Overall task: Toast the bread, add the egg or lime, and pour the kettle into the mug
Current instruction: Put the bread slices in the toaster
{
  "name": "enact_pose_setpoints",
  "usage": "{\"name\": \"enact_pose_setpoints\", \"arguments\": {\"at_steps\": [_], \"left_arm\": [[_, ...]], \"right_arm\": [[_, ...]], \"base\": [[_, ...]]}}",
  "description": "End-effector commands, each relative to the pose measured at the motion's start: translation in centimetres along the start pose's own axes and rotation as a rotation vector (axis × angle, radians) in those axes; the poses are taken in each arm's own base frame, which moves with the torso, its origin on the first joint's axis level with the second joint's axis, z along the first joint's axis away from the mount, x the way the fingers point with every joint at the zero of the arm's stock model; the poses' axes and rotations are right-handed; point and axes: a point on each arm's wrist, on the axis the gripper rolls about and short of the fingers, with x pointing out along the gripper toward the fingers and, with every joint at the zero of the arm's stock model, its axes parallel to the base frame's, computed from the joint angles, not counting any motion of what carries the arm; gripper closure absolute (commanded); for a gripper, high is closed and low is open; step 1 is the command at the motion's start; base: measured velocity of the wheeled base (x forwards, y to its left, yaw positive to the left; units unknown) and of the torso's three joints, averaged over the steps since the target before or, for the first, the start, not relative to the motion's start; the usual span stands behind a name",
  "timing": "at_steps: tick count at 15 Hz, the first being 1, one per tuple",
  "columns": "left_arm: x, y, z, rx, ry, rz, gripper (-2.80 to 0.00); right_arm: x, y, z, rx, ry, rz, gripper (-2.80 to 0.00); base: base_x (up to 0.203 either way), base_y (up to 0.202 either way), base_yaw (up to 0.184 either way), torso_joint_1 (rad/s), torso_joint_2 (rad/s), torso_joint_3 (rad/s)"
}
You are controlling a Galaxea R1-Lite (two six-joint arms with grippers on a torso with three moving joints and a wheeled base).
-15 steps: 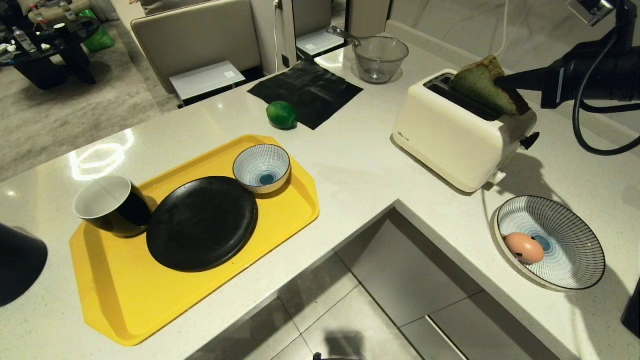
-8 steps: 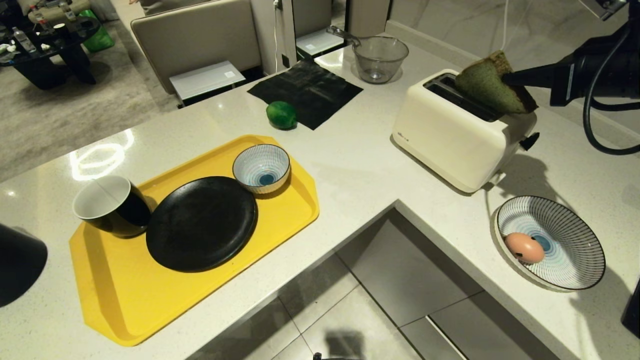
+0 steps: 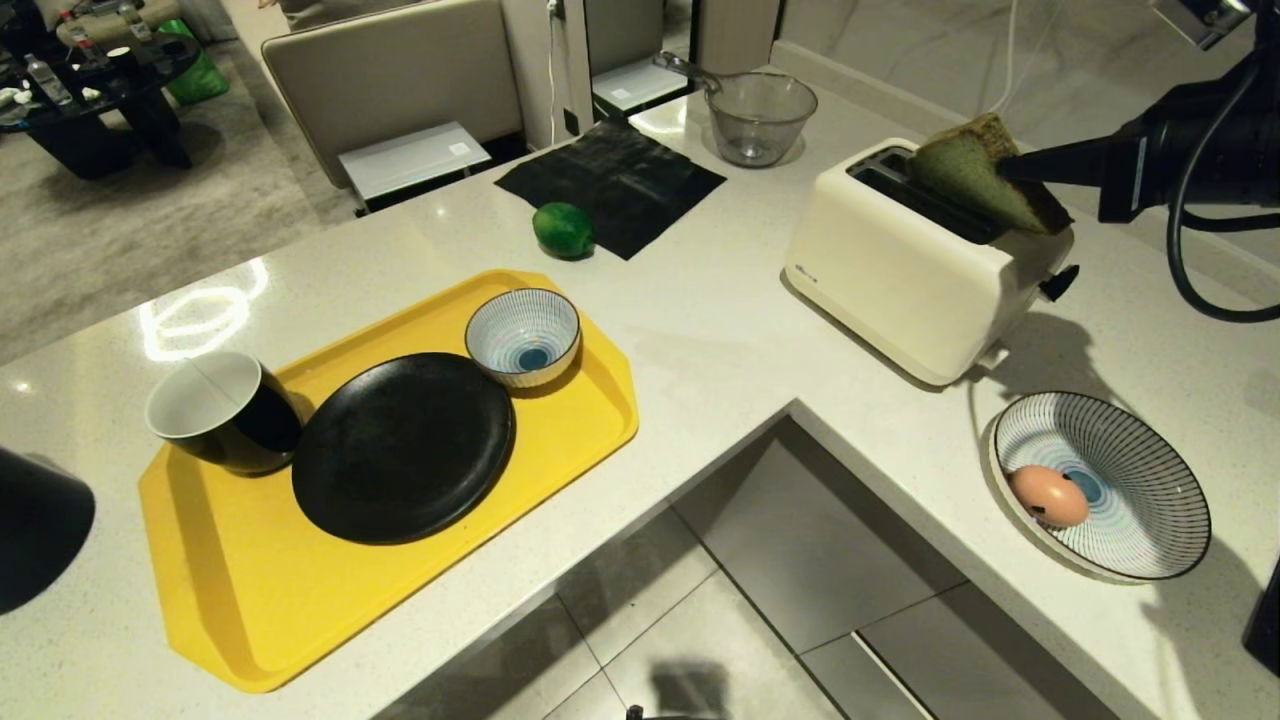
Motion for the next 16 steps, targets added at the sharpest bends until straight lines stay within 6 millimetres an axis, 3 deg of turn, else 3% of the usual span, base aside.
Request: {"name": "enact_pose_setpoints", "arguments": {"at_steps": [1, 8, 16], "left_arm": [[0.0, 0.0, 0.0, 0.0, -0.001, 0.0, 0.0], [0.0, 0.0, 0.0, 0.0, -0.001, 0.0, 0.0], [0.0, 0.0, 0.0, 0.0, -0.001, 0.0, 0.0]], "right_arm": [[0.5, -0.1, -0.3, 0.006, 0.009, 0.01, 0.0], [1.7, -0.7, -1.1, 0.066, 0.026, 0.014, 0.0], [2.0, -1.0, -0.7, 0.07, -0.028, -0.013, 0.0]], "base": [[0.0, 0.0, 0.0, 0.0, 0.0, 0.0], [0.0, 0.0, 0.0, 0.0, 0.0, 0.0], [0.0, 0.0, 0.0, 0.0, 0.0, 0.0]]}}
